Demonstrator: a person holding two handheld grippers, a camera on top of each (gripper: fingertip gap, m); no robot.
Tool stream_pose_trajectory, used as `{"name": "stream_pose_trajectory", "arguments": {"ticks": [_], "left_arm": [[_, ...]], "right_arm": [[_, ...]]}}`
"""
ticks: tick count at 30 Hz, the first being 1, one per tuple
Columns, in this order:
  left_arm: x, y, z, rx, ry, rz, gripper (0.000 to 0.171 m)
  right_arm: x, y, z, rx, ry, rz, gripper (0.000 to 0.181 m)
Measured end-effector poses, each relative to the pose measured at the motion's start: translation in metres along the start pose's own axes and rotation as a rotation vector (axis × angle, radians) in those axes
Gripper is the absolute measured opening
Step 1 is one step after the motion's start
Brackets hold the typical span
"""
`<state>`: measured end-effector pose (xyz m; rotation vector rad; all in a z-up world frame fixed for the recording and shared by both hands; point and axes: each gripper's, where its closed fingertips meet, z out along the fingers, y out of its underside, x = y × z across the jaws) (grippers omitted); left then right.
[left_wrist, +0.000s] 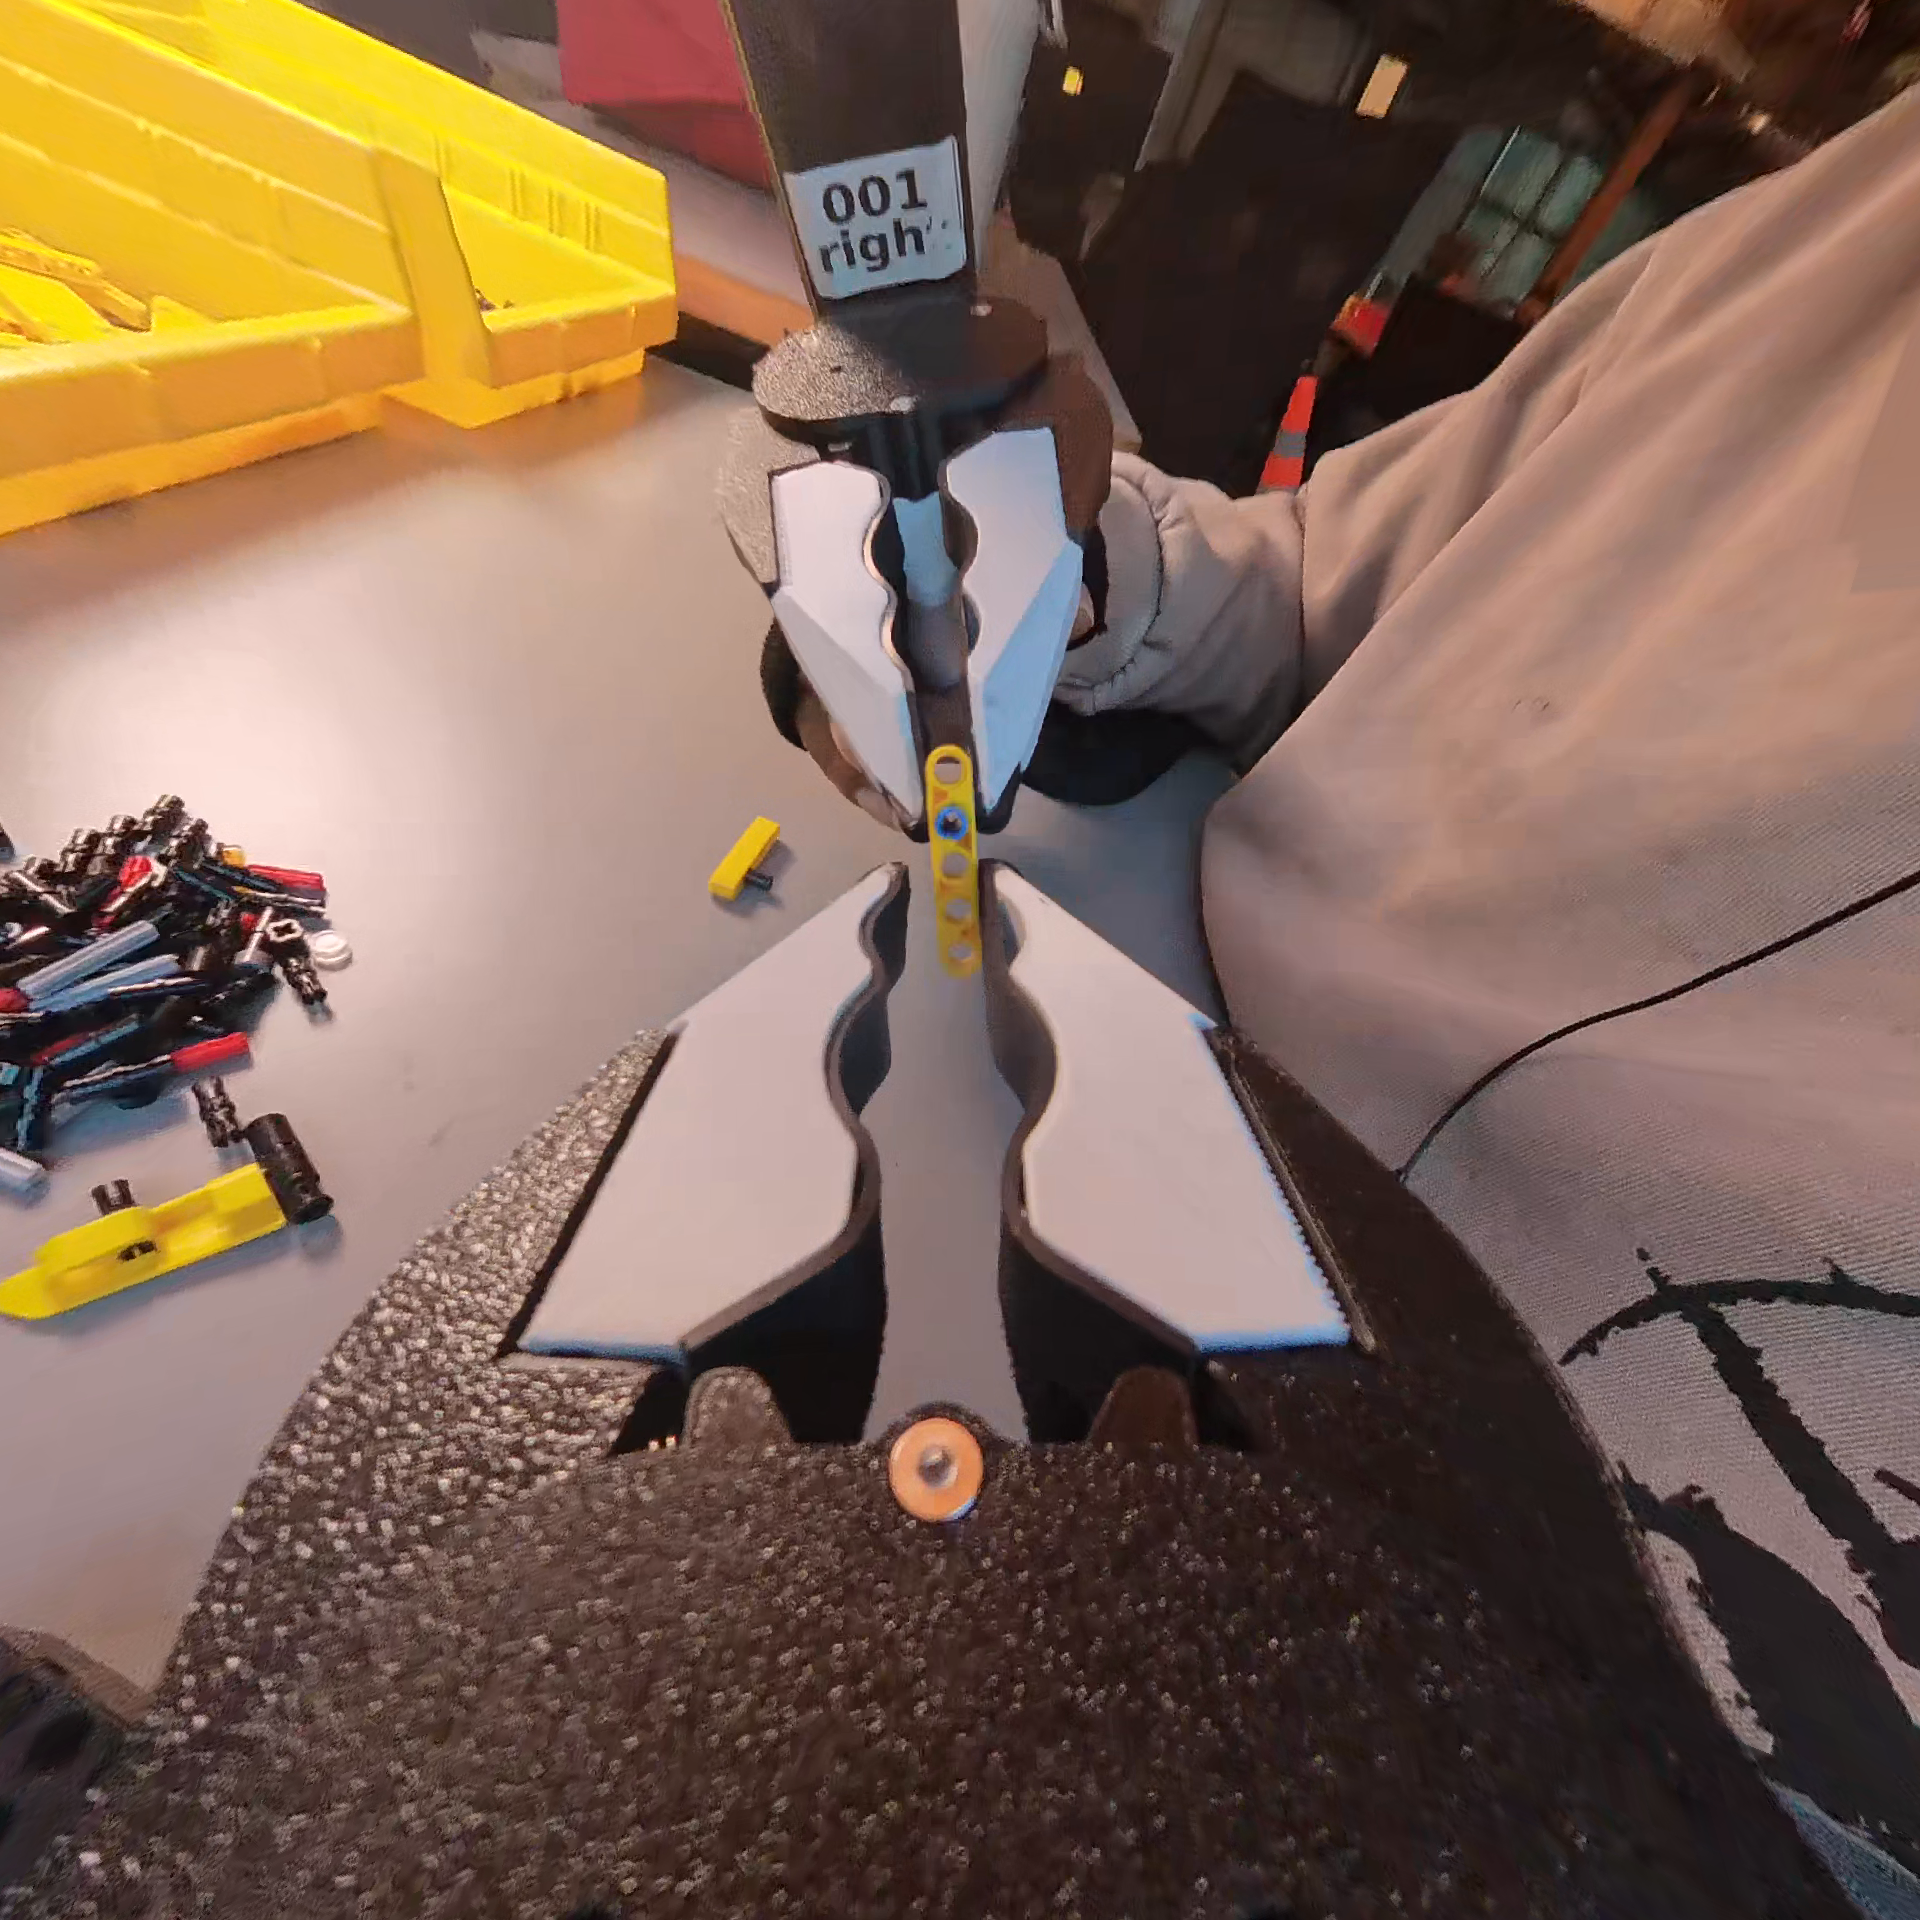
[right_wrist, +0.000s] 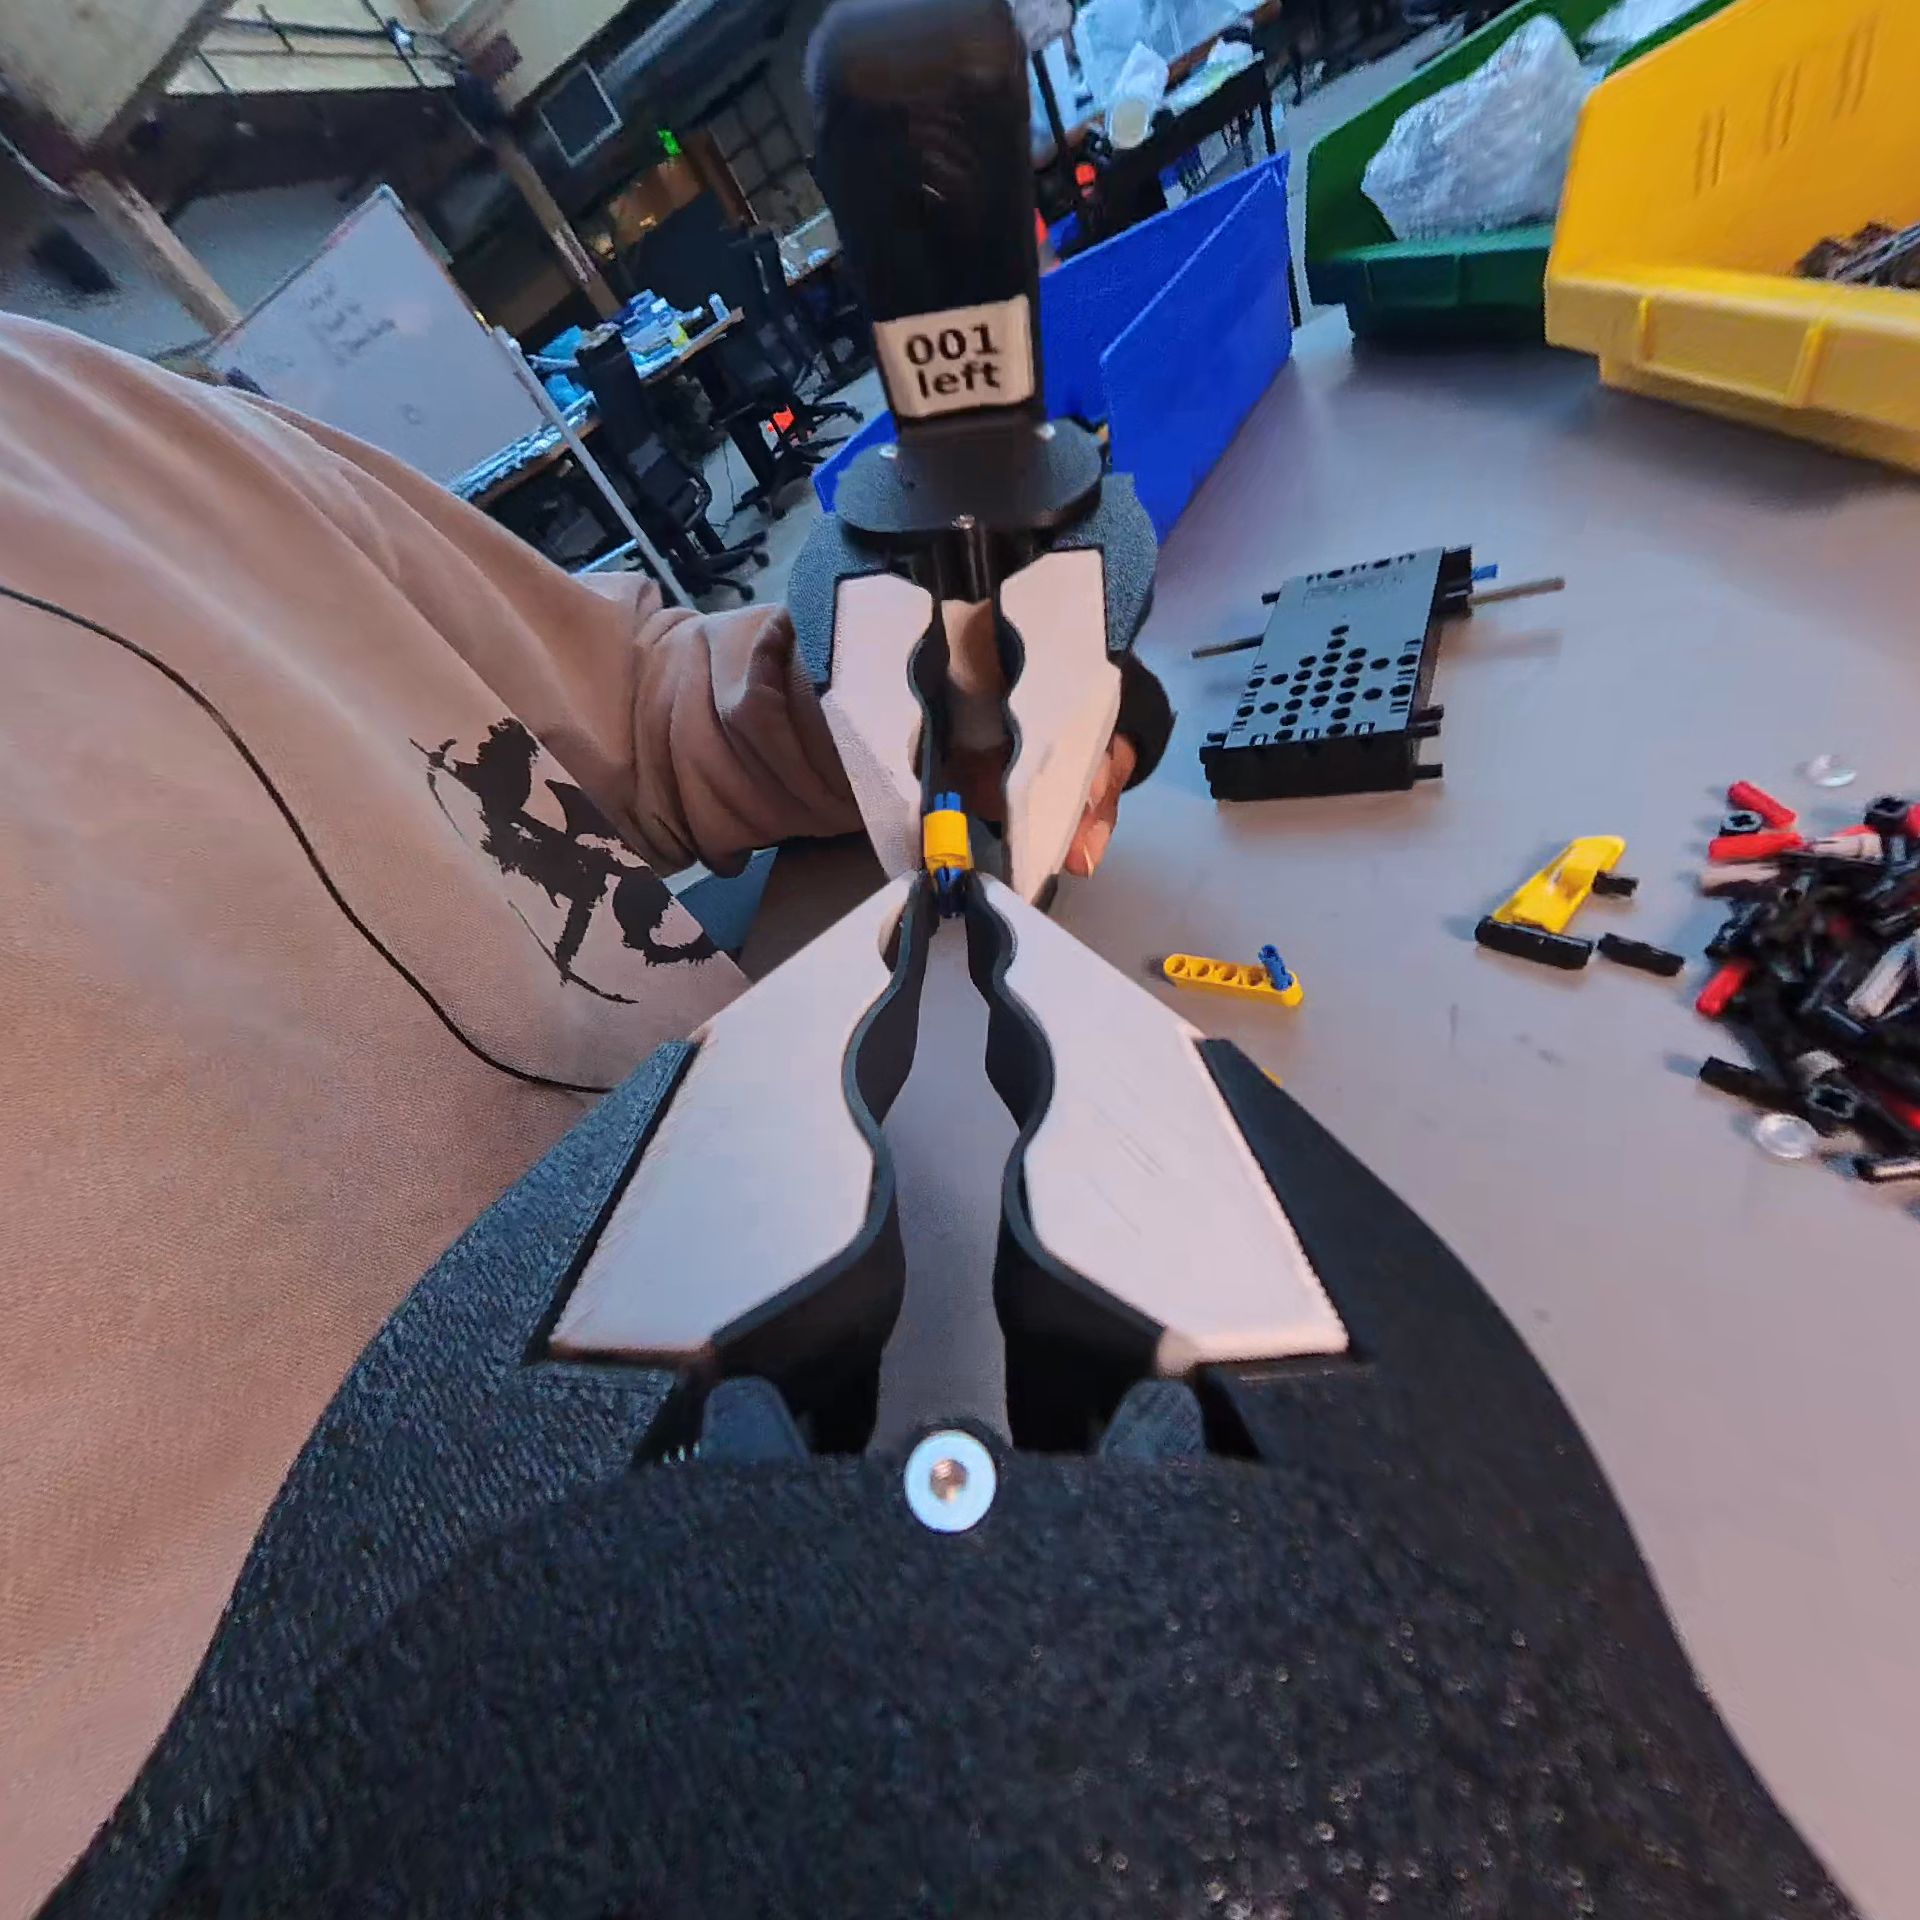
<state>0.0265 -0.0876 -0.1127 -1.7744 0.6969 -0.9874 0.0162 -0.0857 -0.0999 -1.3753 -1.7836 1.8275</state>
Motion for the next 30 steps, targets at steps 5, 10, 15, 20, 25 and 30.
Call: {"name": "stream_pose_trajectory", "arguments": {"ticks": [5, 10, 15, 20, 25, 30], "left_arm": [[0.005, 0.009, 0.001, -0.053, 0.026, 0.002, 0.007], [0.008, -0.011, -0.008, 0.062, 0.043, -0.026, 0.006], [0.007, -0.028, -0.014, 0.140, 0.029, -0.047, 0.006], [0.005, -0.036, -0.015, 0.200, 0.042, -0.090, 0.006], [0.000, -0.044, -0.019, 0.272, 0.057, -0.145, 0.006], [-0.007, -0.047, -0.022, 0.331, 0.059, -0.205, 0.005]], "right_arm": [[-0.001, 0.009, 0.005, -0.055, 0.003, -0.056, 0.005], [-0.007, -0.006, 0.004, 0.033, -0.004, -0.101, 0.003], [-0.008, -0.019, 0.001, 0.150, -0.045, -0.047, 0.003], [-0.008, -0.024, -0.001, 0.191, -0.055, -0.035, 0.002], [-0.005, -0.030, -0.002, 0.250, -0.043, -0.006, 0.002], [0.003, -0.029, 0.001, 0.241, 0.009, -0.032, 0.002]]}}
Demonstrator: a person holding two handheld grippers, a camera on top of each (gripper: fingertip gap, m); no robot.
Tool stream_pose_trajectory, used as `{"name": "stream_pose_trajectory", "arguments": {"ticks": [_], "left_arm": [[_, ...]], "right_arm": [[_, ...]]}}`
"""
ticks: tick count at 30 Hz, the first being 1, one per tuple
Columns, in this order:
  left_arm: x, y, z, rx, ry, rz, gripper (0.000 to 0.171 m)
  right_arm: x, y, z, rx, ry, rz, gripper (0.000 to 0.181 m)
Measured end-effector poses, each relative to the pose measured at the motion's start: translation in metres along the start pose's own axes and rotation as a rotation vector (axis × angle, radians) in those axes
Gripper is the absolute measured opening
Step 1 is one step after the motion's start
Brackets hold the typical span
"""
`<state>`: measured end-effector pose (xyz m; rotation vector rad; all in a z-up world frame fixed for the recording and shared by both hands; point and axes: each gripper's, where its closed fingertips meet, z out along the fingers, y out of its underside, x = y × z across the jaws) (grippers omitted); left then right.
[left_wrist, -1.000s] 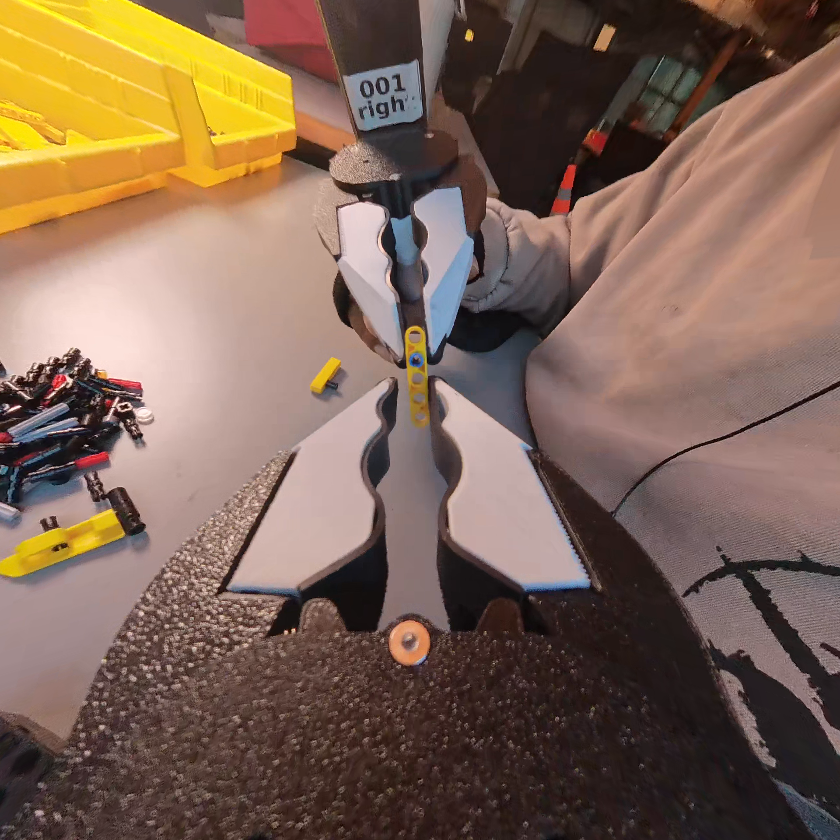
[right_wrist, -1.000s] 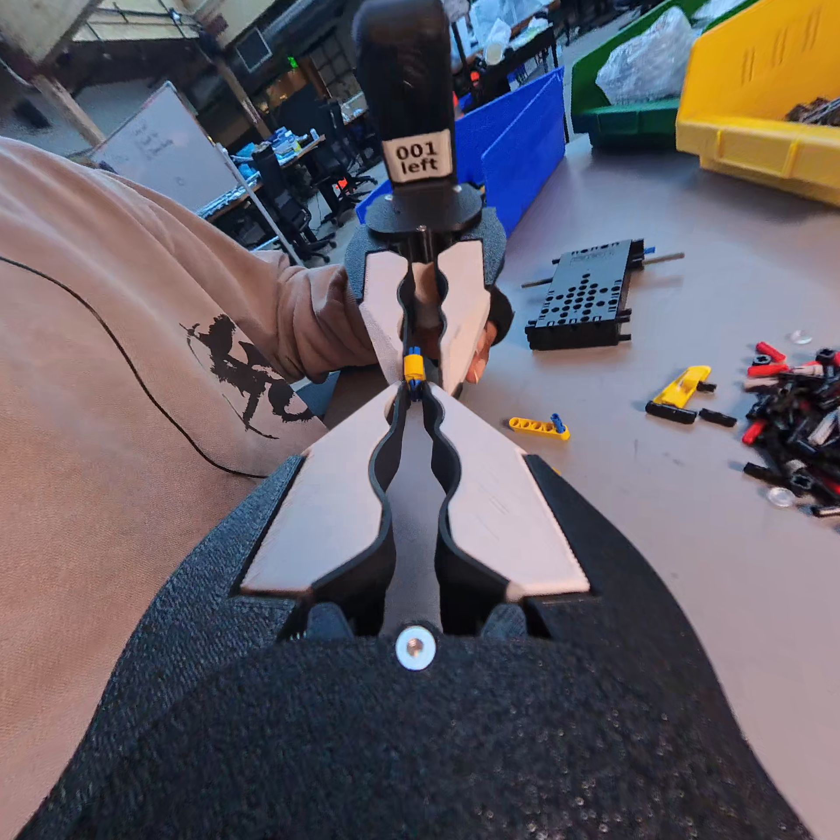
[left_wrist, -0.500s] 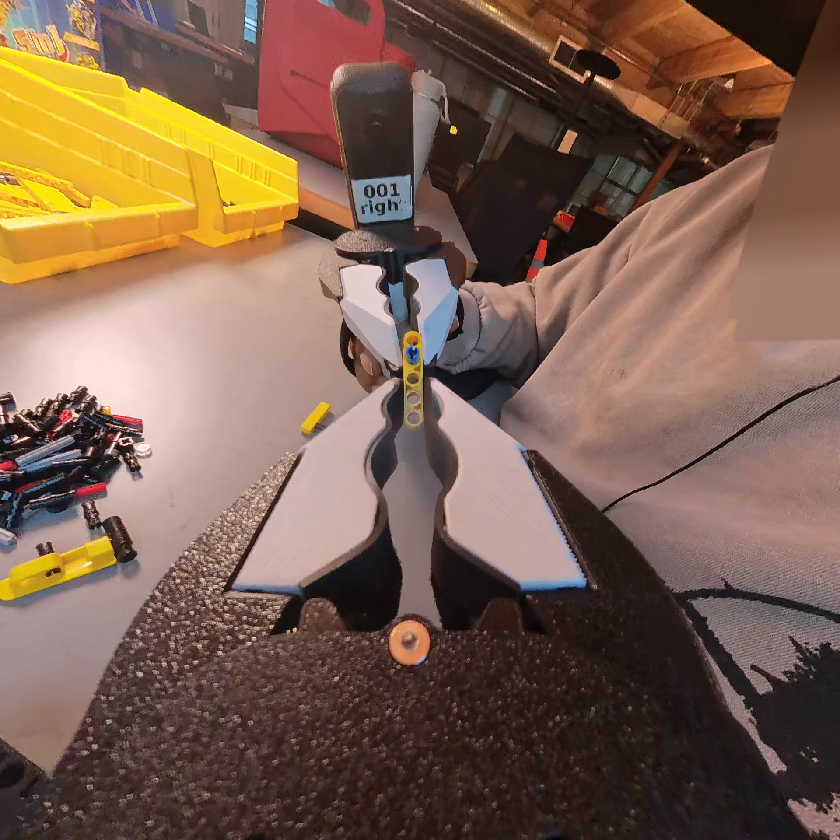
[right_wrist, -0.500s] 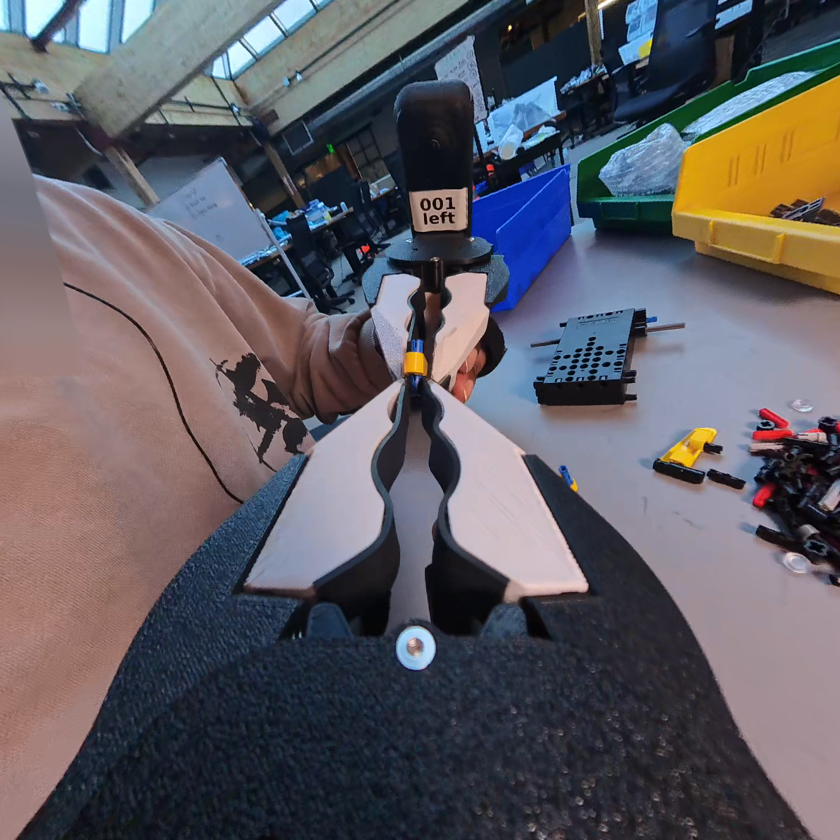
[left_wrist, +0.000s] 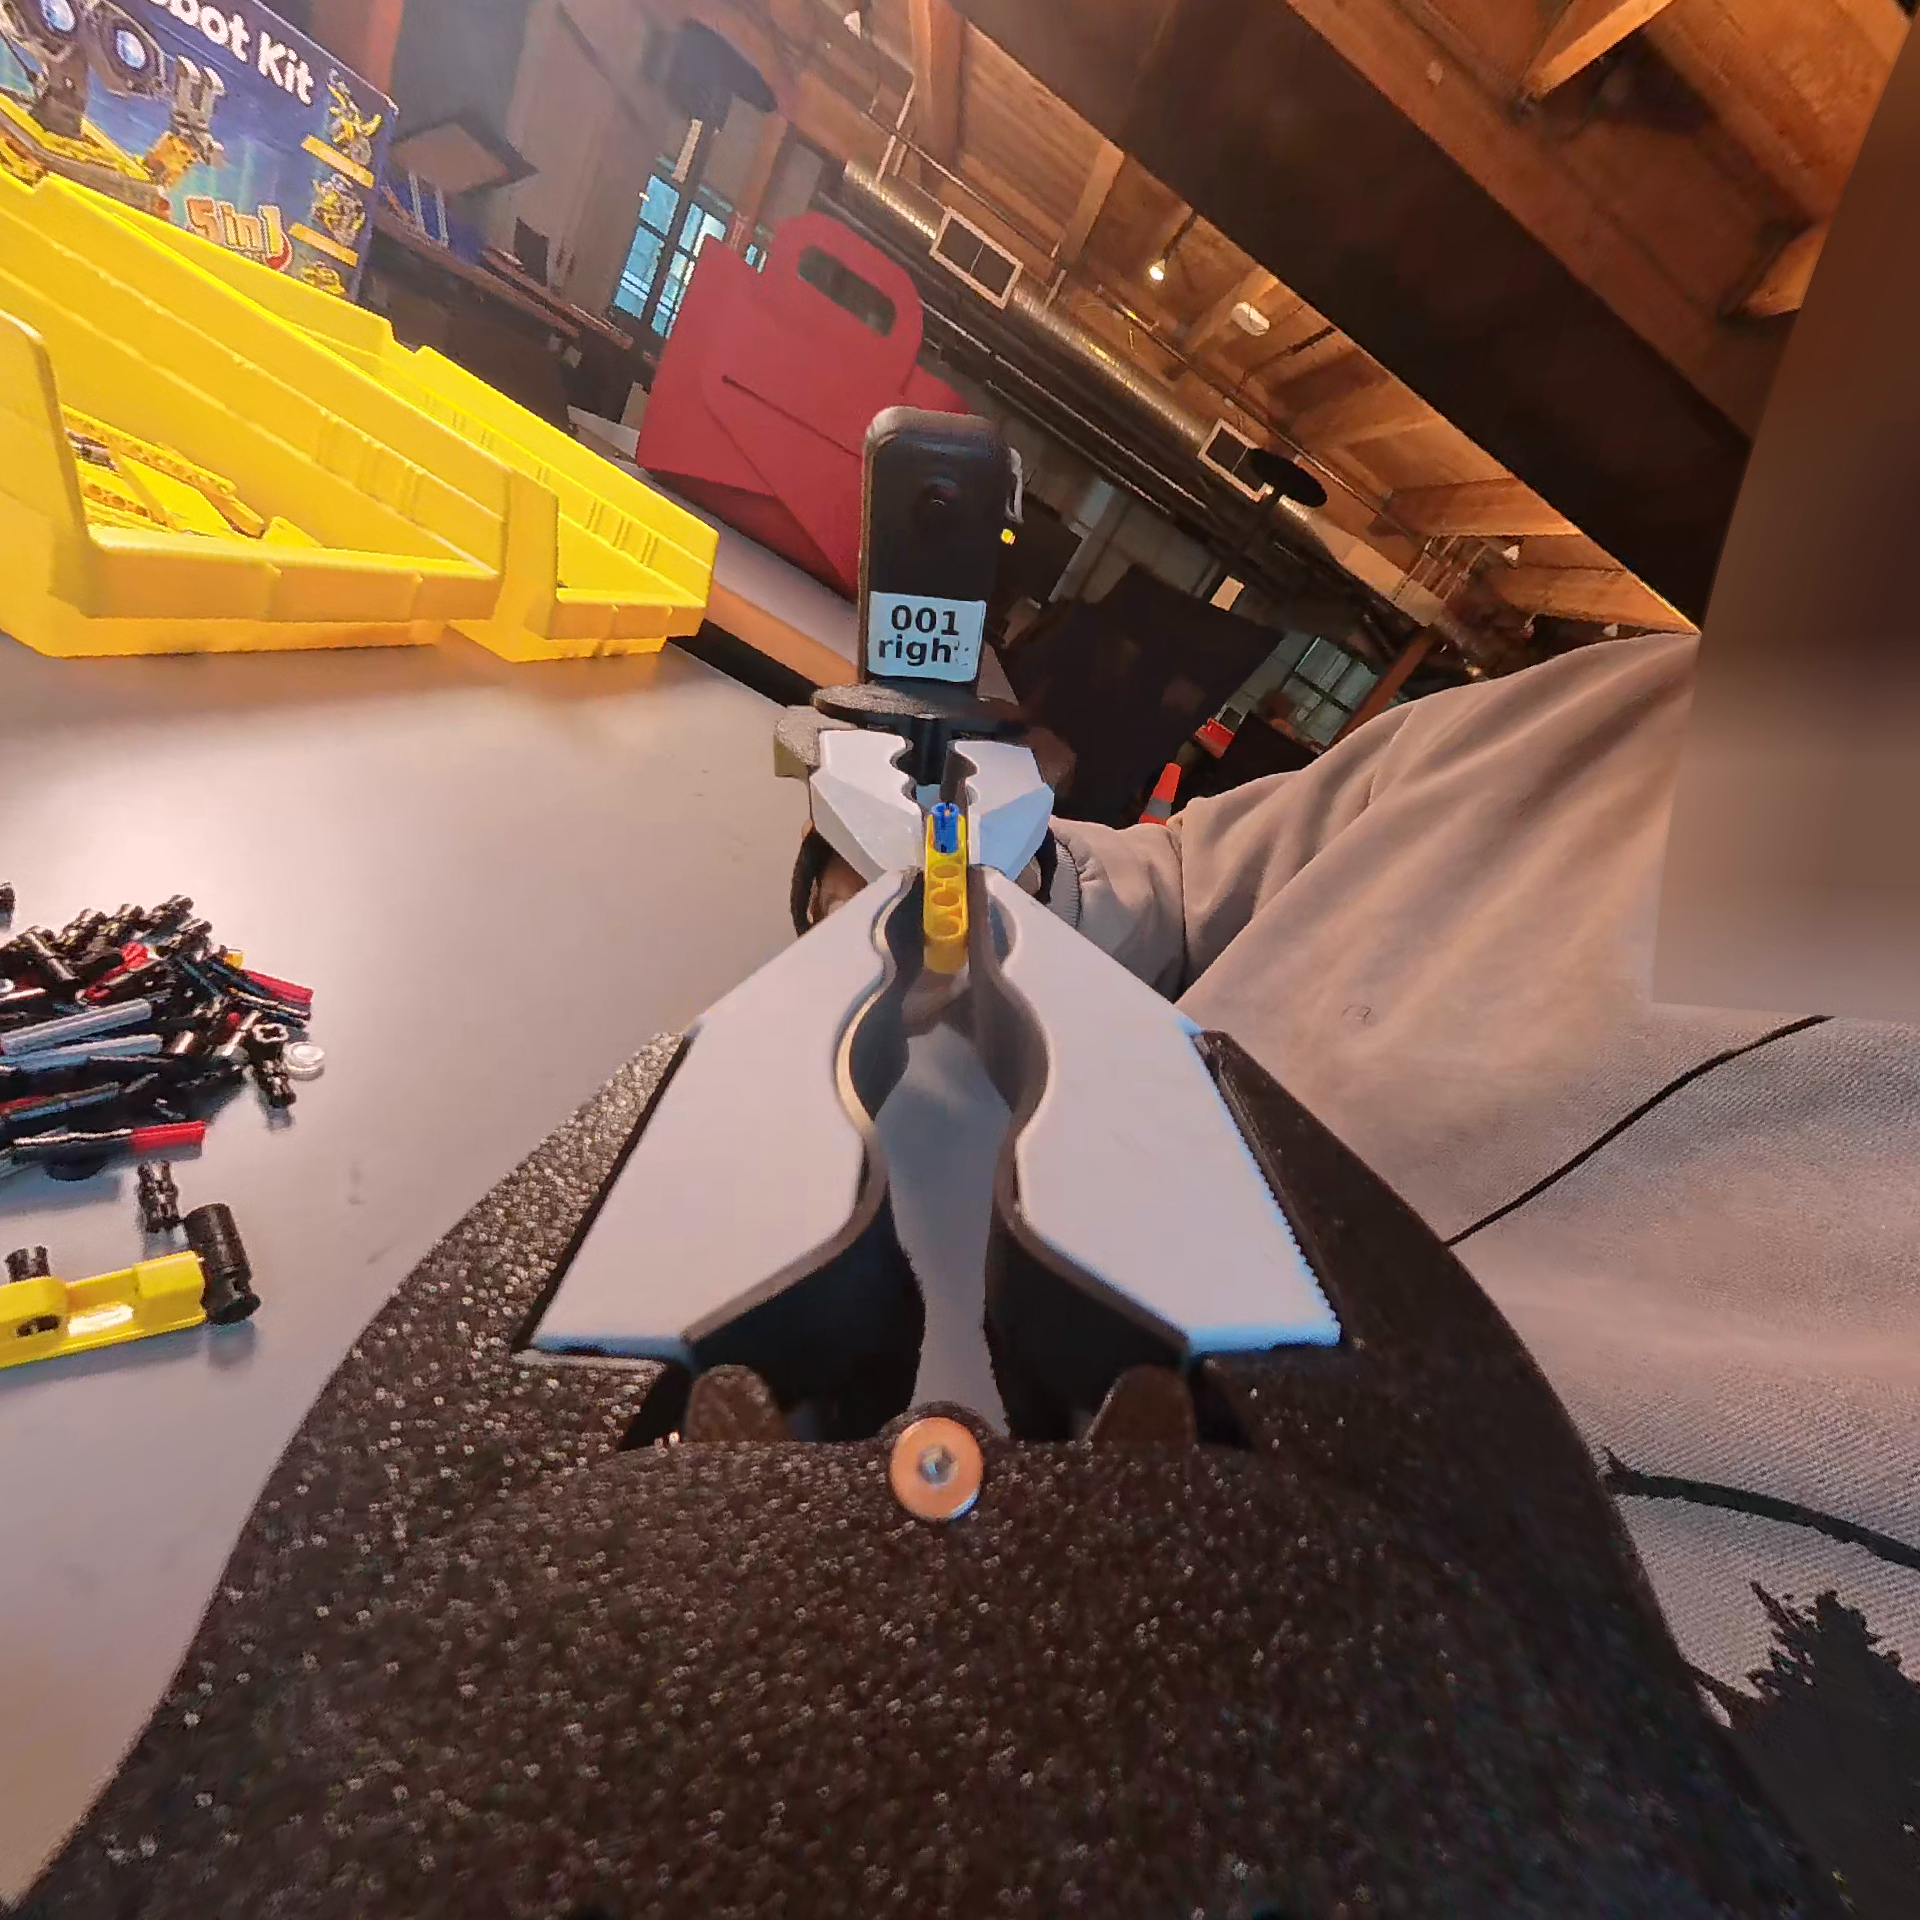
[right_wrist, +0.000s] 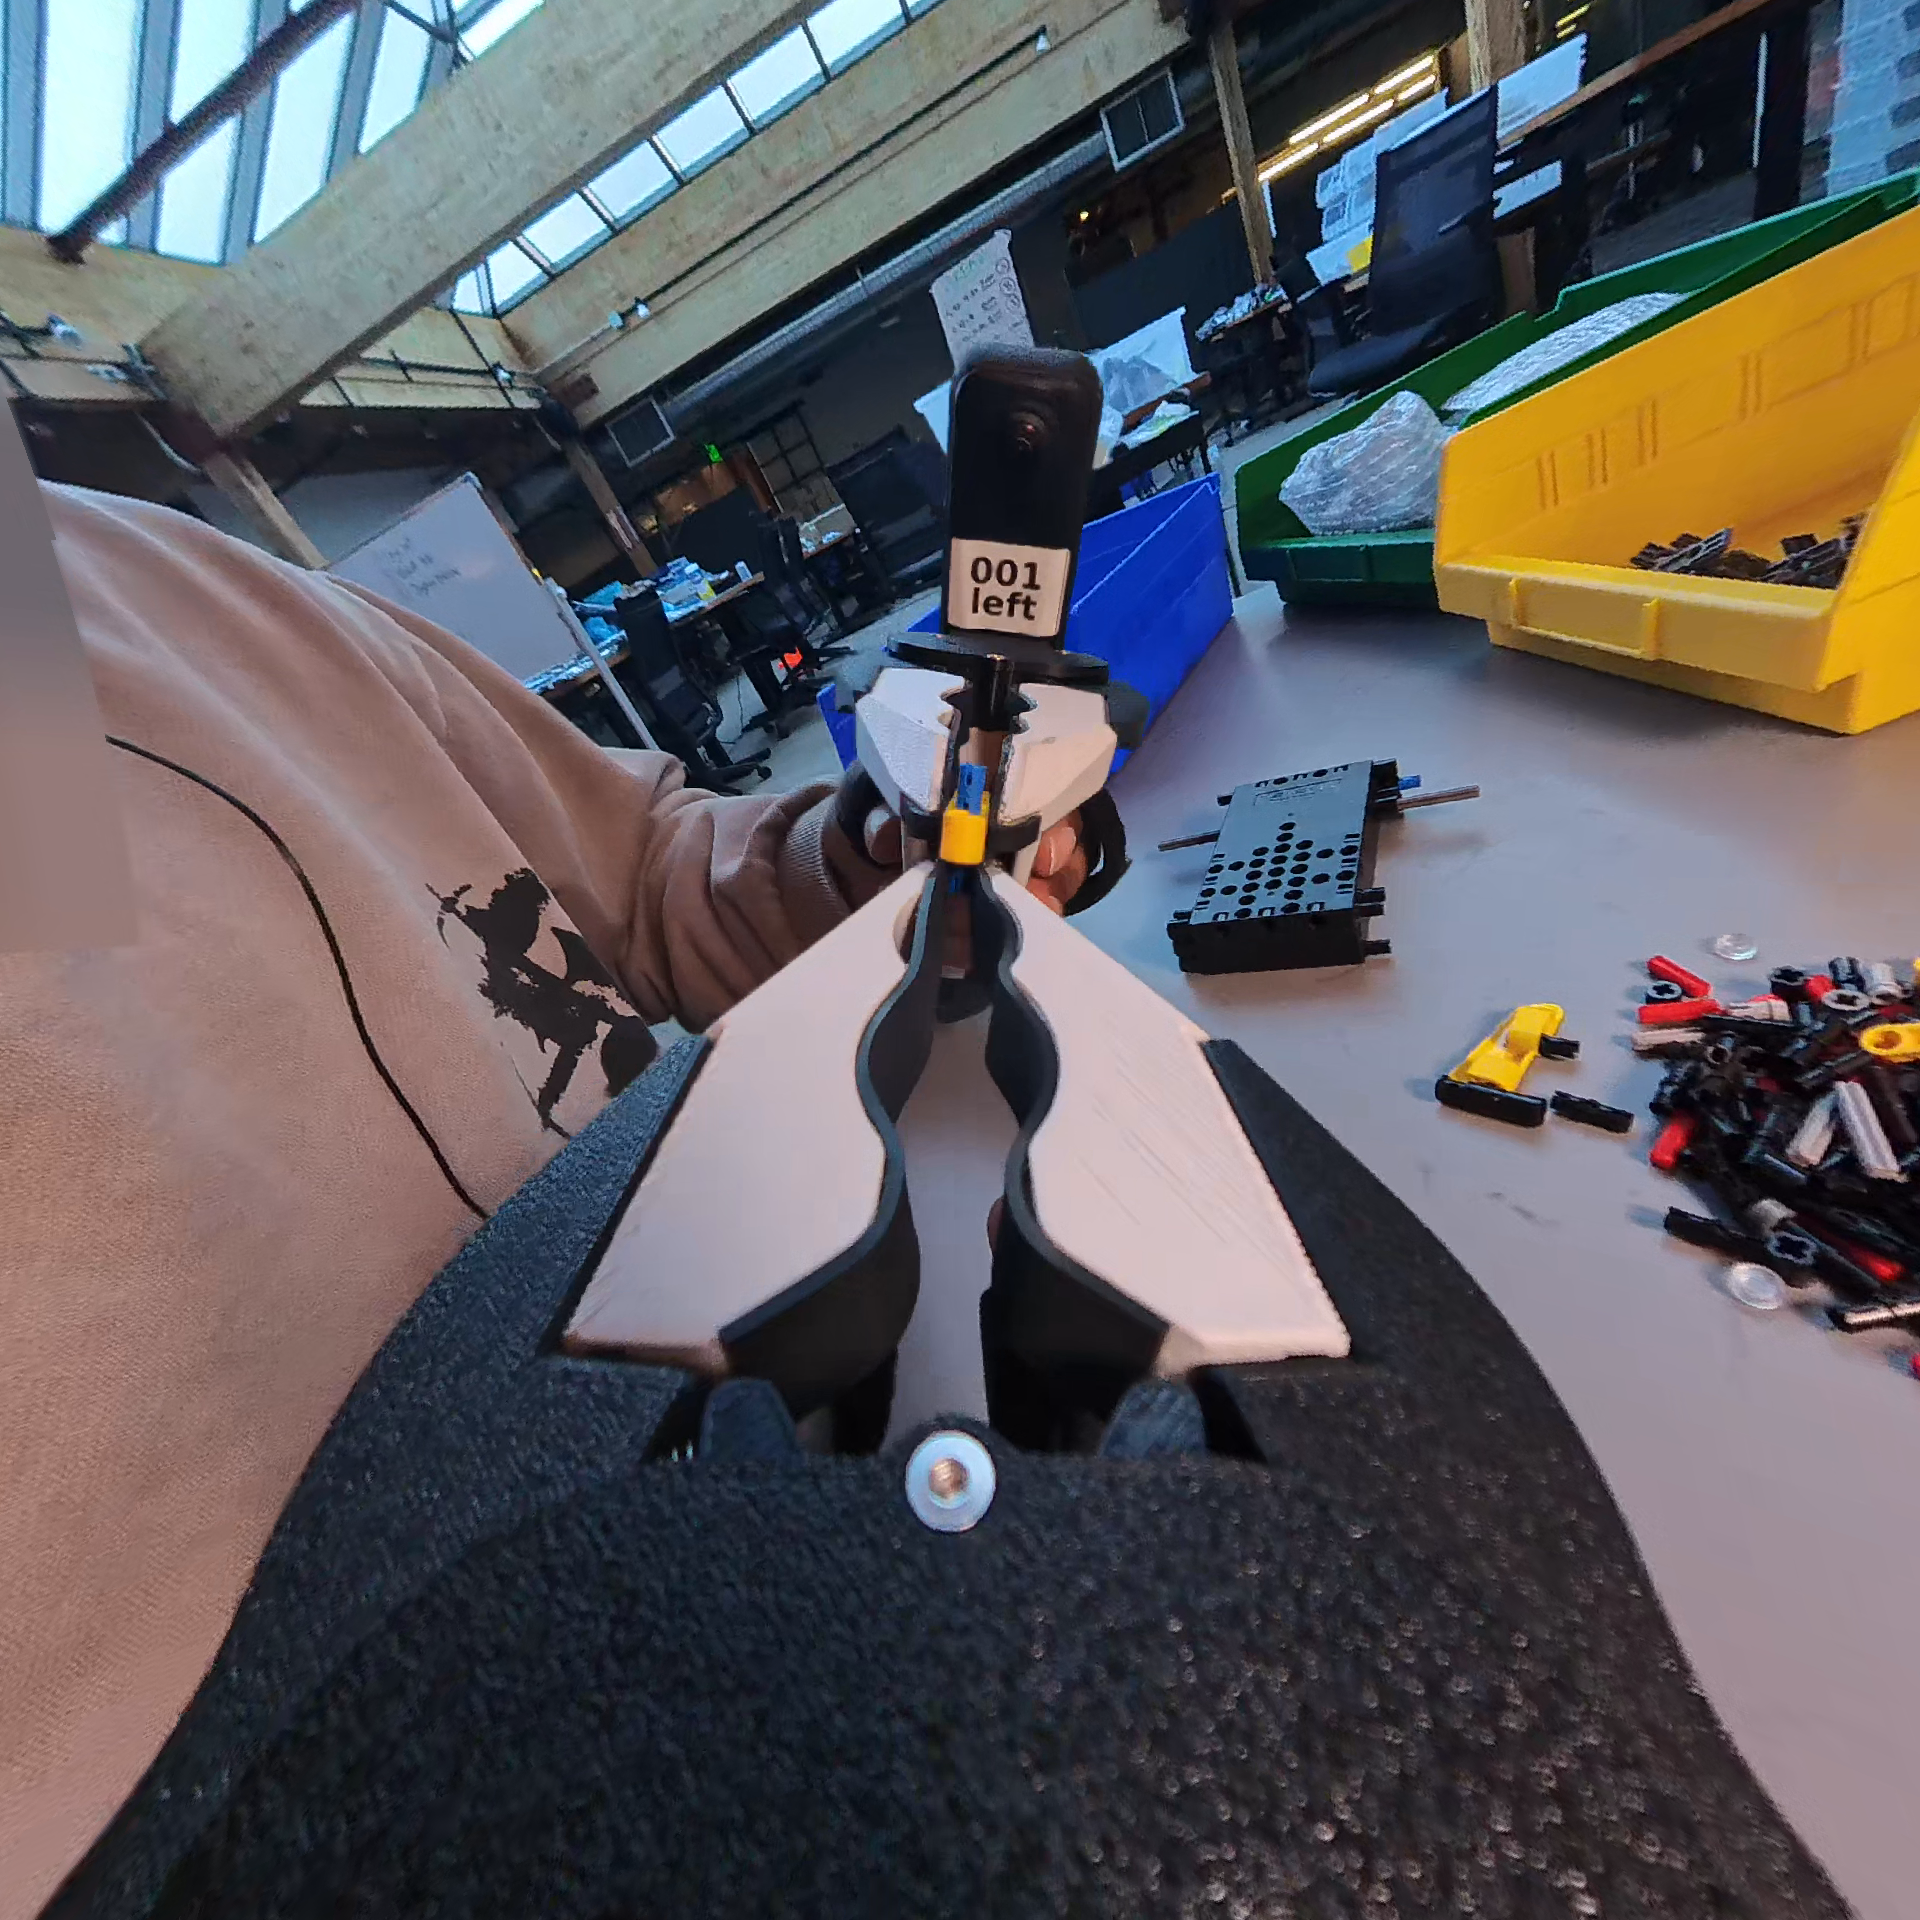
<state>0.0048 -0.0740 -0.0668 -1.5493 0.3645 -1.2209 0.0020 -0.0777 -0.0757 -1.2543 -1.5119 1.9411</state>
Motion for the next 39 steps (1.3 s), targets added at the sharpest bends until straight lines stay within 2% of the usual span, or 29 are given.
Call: {"name": "stream_pose_trajectory", "arguments": {"ticks": [3, 8, 12, 13, 14, 15, 16, 17, 18, 19, 20, 21, 22, 25, 27, 30, 31, 37, 39], "left_arm": [[-0.002, 0.000, 0.000, 0.009, -0.013, 0.000, 0.005], [-0.008, -0.015, -0.002, 0.095, -0.024, -0.029, 0.005], [-0.014, -0.011, 0.000, 0.127, -0.039, -0.080, 0.005], [-0.015, -0.014, 0.000, 0.153, -0.038, -0.088, 0.006], [-0.009, -0.029, -0.002, 0.211, -0.005, -0.097, 0.006], [-0.003, -0.038, 0.000, 0.209, 0.000, -0.043, 0.006], [0.000, -0.041, 0.000, 0.182, -0.019, 0.027, 0.006], [0.002, -0.042, -0.003, 0.177, -0.028, 0.052, 0.007], [-0.001, -0.042, -0.008, 0.188, -0.041, 0.038, 0.006], [-0.005, -0.041, -0.014, 0.221, -0.050, 0.007, 0.006], [-0.007, -0.039, -0.018, 0.238, -0.042, -0.021, 0.006], [-0.009, -0.037, -0.020, 0.238, -0.043, -0.027, 0.006], [-0.010, -0.035, -0.020, 0.237, -0.050, -0.018, 0.006], [-0.013, -0.032, -0.018, 0.247, -0.045, -0.044, 0.006], [-0.019, -0.028, -0.015, 0.257, -0.055, -0.084, 0.006], [-0.024, -0.022, -0.011, 0.270, -0.048, -0.155, 0.006], [-0.025, -0.020, -0.010, 0.273, -0.046, -0.174, 0.006], [-0.020, -0.014, -0.003, 0.243, -0.008, -0.180, 0.006], [-0.019, -0.011, -0.001, 0.216, -0.016, -0.151, 0.006]], "right_arm": [[0.002, 0.003, 0.000, 0.002, 0.017, 0.011, 0.002], [0.009, -0.006, 0.005, 0.072, 0.067, 0.034, 0.002], [0.014, 0.004, 0.006, 0.027, 0.114, -0.001, 0.004], [0.012, 0.010, 0.009, -0.014, 0.110, -0.031, 0.000], [0.008, 0.047, 0.019, -0.224, 0.095, -0.088, 0.000], [0.007, 0.074, 0.027, -0.324, 0.114, -0.166, 0.000], [0.002, 0.067, 0.030, -0.285, 0.114, -0.193, 0.000], [0.005, 0.042, 0.025, -0.197, 0.136, -0.201, 0.000], [0.015, 0.020, 0.016, -0.129, 0.167, -0.198, 0.000], [0.023, 0.012, 0.009, -0.121, 0.184, -0.194, 0.000], [0.026, 0.012, 0.006, -0.138, 0.178, -0.185, 0.006], [0.024, 0.013, 0.007, -0.143, 0.154, -0.175, 0.033], [0.020, 0.015, 0.008, -0.141, 0.124, -0.164, 0.050], [0.018, 0.017, 0.010, -0.132, 0.143, -0.209, 0.083], [0.016, 0.014, 0.009, -0.126, 0.147, -0.239, 0.075], [0.020, 0.002, 0.003, -0.082, 0.196, -0.284, 0.032], [0.021, 0.001, 0.002, -0.082, 0.216, -0.303, 0.024], [0.024, -0.009, -0.004, -0.005, 0.226, -0.198, 0.007], [0.023, -0.013, -0.007, 0.023, 0.212, -0.169, 0.007]]}}
